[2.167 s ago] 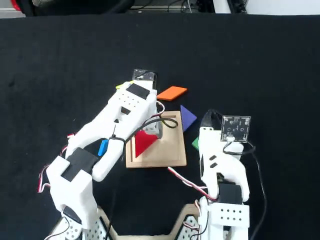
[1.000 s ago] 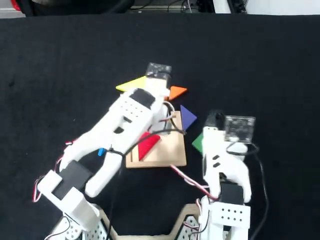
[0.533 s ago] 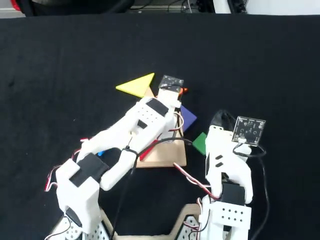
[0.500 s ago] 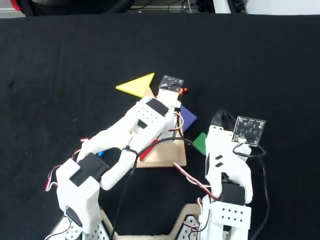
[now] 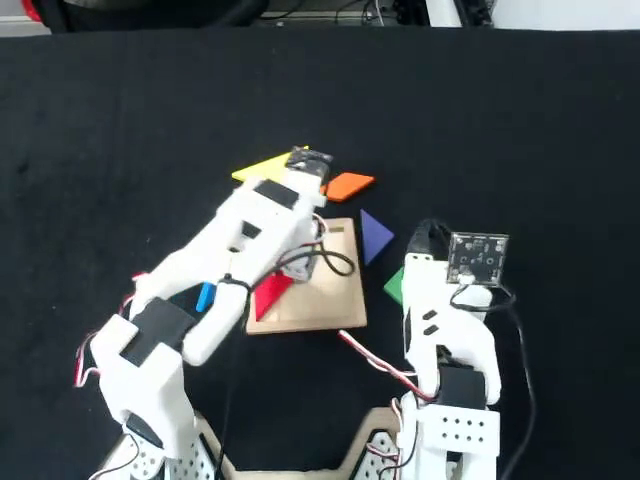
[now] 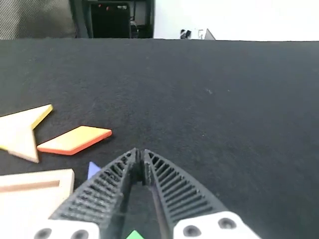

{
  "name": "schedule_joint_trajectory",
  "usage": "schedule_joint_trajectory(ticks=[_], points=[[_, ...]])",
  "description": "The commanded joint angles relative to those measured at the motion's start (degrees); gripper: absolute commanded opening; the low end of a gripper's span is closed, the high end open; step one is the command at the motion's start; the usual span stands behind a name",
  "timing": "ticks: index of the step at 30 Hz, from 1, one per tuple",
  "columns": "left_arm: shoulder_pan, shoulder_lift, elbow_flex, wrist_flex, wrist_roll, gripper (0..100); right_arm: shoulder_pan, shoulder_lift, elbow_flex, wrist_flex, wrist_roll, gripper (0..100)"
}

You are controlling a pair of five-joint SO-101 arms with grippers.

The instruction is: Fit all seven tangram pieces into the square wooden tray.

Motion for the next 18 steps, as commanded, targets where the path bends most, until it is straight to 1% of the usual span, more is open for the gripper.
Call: schedule_joint_trajectory(ticks=[1, 4, 9, 10, 12, 15, 16, 18], points=[[-2.33, -4.04, -1.36, -0.62, -1.67, 14, -0.79, 0.04, -1.63, -1.41, 1.05, 1.2], [-1.89, -7.21, -1.45, -0.62, -1.58, 14, -0.79, 0.04, -1.63, -1.41, 1.05, 1.2], [-2.51, -17.93, -2.15, -0.70, -1.76, 15, -0.79, 0.04, -1.63, -1.41, 1.05, 1.2], [-2.59, -19.52, -2.51, -1.05, -2.81, 15, -0.79, 0.04, -1.63, -1.41, 1.05, 1.2], [-3.91, -21.89, -4.09, -1.67, -7.12, 15, -0.79, 0.04, -1.63, -1.41, 1.14, 1.2], [-7.34, -20.31, -6.11, -6.24, -13.63, 15, -0.79, 0.04, -1.63, -1.49, 1.14, 1.4], [-8.84, -19.08, -6.99, -7.47, -16.53, 16, -0.79, 0.04, -1.63, -1.49, 1.14, 1.5], [-11.74, -15.56, -10.07, -9.58, -24.35, 22, -0.79, 0.04, -1.63, -1.49, 1.14, 1.5]])
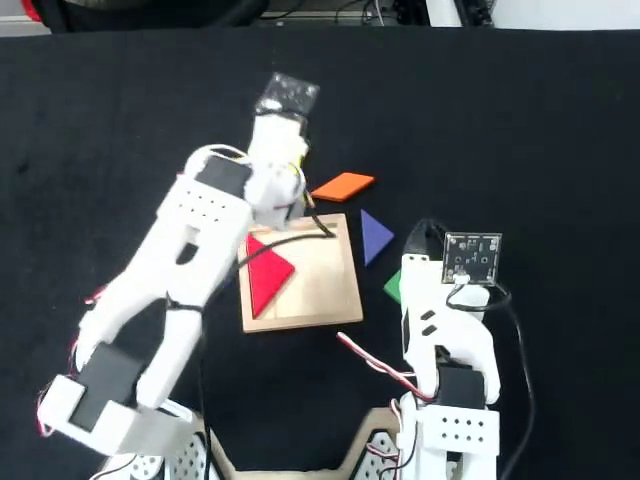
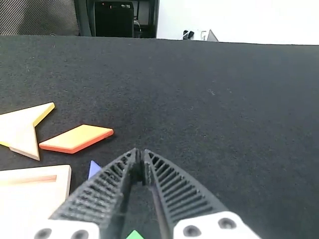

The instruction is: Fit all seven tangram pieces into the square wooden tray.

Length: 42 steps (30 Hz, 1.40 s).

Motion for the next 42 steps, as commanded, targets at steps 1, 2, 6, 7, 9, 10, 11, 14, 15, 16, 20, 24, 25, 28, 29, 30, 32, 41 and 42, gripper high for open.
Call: schedule_joint_trajectory(ticks=[1, 2, 6, 7, 9, 10, 11, 14, 15, 16, 20, 24, 25, 28, 29, 30, 32, 41, 42], points=[[-6.90, 4.75, -9.19, -5.63, -14.86, 24, -0.70, 0.04, -1.63, -1.49, 0.53, 1.5], [-8.13, 6.95, -11.82, -7.12, -16.44, 27, -0.70, 0.04, -1.63, -1.49, 0.53, 1.5], [-9.80, 18.81, -19.30, -14.15, -9.93, 27, -0.79, 0.04, -1.54, -1.49, 0.70, 1.5], [-9.63, 22.15, -20.79, -15.74, -8.35, 25, -0.79, 0.04, -1.54, -1.49, 0.70, 1.5], [-8.40, 27.52, -22.73, -17.85, -6.59, 21, -0.79, 0.04, -1.54, -1.49, 0.70, 1.5], [-7.52, 29.19, -23.87, -17.76, -6.77, 18, -0.79, 0.04, -1.54, -1.49, 0.70, 1.5], [-6.90, 29.80, -25.10, -17.14, -6.95, 16, -0.79, 0.04, -1.54, -1.49, 0.70, 1.5], [-6.55, 30.77, -26.77, -17.05, -6.77, 9, -0.79, 0.04, -1.54, -1.49, 0.70, 1.5], [-6.73, 30.95, -26.59, -17.05, -6.77, 8, -0.79, 0.04, -1.54, -1.49, 0.70, 1.5], [-6.73, 31.47, -26.59, -16.70, -6.86, 8, -0.79, 0.04, -1.54, -1.49, 0.70, 1.5], [-7.87, 34.55, -26.77, -16.44, -7.03, 8, -2.46, 0.04, -1.27, -2.02, 0.79, 1.5], [-9.89, 37.89, -27.03, -13.89, -7.12, 8, -3.25, 0.04, -0.57, -2.29, 3.96, 1.3], [-10.33, 38.86, -27.21, -12.84, -7.12, 8, -3.25, 0.04, -0.57, -2.29, 4.22, 1.2], [-11.38, 40.09, -27.30, -10.11, -7.12, 8, -3.25, 0.04, -0.57, -2.29, 4.31, 1.2], [-11.47, 40.09, -27.30, -9.14, -7.12, 8, -3.25, 0.04, -0.57, -2.29, 4.31, 1.2], [-11.47, 40.53, -27.30, -8.70, -7.21, 8, -3.25, 0.04, -0.57, -2.29, 4.31, 1.2], [-11.56, 40.70, -26.77, -8.44, -9.67, 8, -3.25, 0.04, -0.57, -2.29, 4.31, 1.2], [-16.40, 39.47, -28.35, 0.18, -13.98, 8, -3.25, 0.04, -0.57, -2.29, 4.40, 1.2], [-17.36, 38.86, -29.23, 1.85, -13.98, 8, -3.25, 0.04, -0.57, -2.29, 4.40, 1.2]])
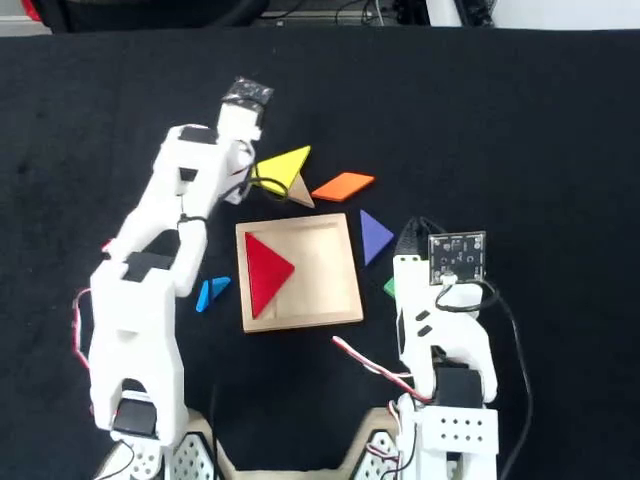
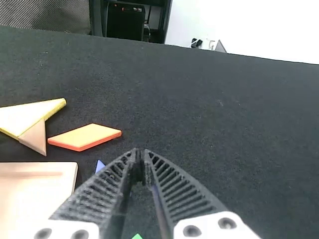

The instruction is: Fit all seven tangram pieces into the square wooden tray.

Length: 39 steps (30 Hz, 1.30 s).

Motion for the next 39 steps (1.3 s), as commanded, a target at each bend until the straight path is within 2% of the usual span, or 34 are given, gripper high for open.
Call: schedule_joint_trajectory(ticks=[1, 5, 8, 14, 23, 25, 28, 32, 36, 39], points=[[-4.53, -2.99, -4.26, 6.77, -0.62, 8, -0.79, 0.04, -0.57, -1.32, 0.44, 1.2], [-5.93, -7.30, -9.01, 10.29, -0.26, 8, -0.79, 0.04, -0.57, -1.32, 0.44, 1.3], [-4.62, -8.79, -11.74, 9.14, -0.09, 8, -0.79, 0.04, -0.57, -1.32, 0.44, 1.3], [-1.98, -3.34, -12.53, 2.46, -0.26, 8, -0.79, 0.04, -0.48, -1.32, 0.62, 1.4], [-1.63, 3.78, -16.48, 3.08, -0.09, 8, -0.79, 0.04, -0.48, -1.32, 0.70, 1.5], [-3.65, 3.52, -18.86, 6.42, 1.85, 8, -0.79, 0.04, -0.57, -1.32, 0.79, 1.3], [-7.60, 0.88, -24.40, 16.70, 7.12, 8, -0.88, 0.66, -2.07, -0.88, 0.79, 1.2], [-10.24, -2.55, -28.18, 26.11, 9.41, 8, -2.11, 0.84, -7.25, 2.81, 0.44, 1.2], [-9.98, -3.69, -28.62, 26.81, 13.19, 8, -6.86, 5.05, -13.41, 7.74, 0.70, 1.2], [-9.63, -4.22, -28.88, 21.80, 15.82, 8, -9.85, 14.73, -20.09, 9.58, 0.70, 1.2]])
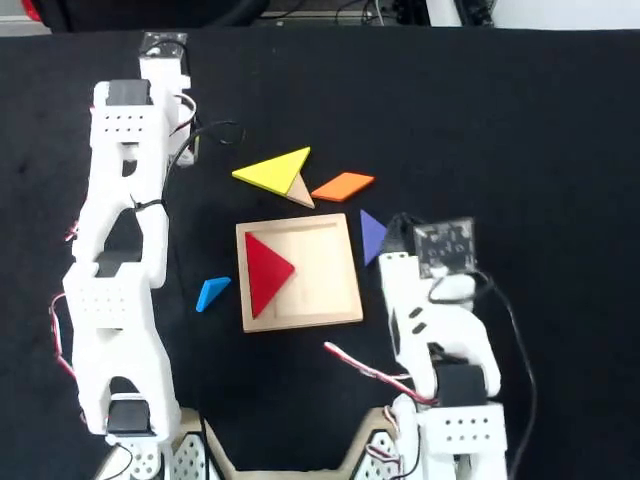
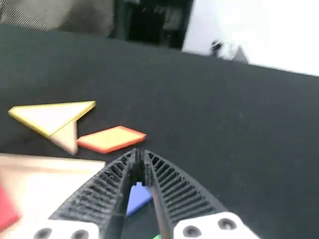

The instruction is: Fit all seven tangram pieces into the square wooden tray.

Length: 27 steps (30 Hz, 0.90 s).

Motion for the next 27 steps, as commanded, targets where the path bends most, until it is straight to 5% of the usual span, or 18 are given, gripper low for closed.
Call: schedule_joint_trajectory(ticks=[1, 19, 27], points=[[0.40, -4.57, -3.30, -6.68, 4.48, 8, -3.16, 11.91, -11.65, 2.02, 0.35, 1.2], [1.45, 1.41, -2.95, -20.40, 17.49, 8, -3.25, 102.11, -86.64, 10.90, 1.05, 1.2], [1.01, 2.20, -2.95, -21.36, 23.65, 8, -6.24, 126.81, -108.88, 11.34, 18.20, 1.1]])
